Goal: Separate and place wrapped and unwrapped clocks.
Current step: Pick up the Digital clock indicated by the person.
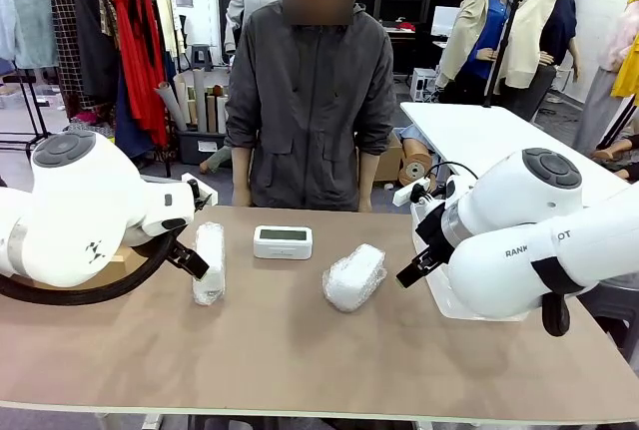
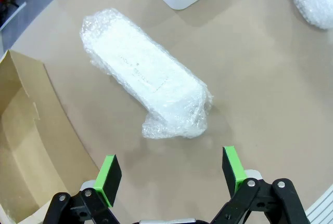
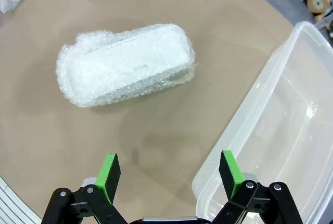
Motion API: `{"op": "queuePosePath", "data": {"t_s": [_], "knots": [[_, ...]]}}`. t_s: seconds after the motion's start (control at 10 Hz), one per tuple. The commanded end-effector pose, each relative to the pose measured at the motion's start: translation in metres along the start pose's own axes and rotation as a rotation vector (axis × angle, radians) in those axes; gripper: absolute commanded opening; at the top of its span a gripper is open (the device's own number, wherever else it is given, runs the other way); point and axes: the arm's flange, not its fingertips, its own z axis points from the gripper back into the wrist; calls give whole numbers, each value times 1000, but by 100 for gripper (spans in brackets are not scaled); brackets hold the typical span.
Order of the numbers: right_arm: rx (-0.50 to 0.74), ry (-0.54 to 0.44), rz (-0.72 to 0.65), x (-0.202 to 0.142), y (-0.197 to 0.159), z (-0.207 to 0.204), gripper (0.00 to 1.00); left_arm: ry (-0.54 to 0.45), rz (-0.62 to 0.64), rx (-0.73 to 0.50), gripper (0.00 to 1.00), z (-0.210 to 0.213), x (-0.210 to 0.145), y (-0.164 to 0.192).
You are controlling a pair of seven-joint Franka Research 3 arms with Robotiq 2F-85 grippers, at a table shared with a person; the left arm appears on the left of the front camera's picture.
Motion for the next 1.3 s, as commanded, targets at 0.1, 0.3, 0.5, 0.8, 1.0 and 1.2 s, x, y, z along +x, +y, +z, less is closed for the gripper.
{"op": "queuePosePath", "data": {"t_s": [0.1, 0.3, 0.5, 0.8, 1.0, 1.2], "knots": [[0, 0, -1, 0, 0, 0, 100, 0, 0, 0, 100, 0, 0, 0], [0, 0, -1, 0, 0, 0, 100, 0, 0, 0, 100, 0, 0, 0], [0, 0, -1, 0, 0, 0, 100, 0, 0, 0, 100, 0, 0, 0], [86, 31, 71, 2, 13, 4, 100, 38, -51, -72, 100, 15, 5, 4], [117, 47, 120, 8, 19, 9, 100, 80, -107, -165, 100, 32, 15, 10], [243, 63, 189, 18, 20, 20, 100, 31, -187, -285, 100, 54, 25, 18]]}}
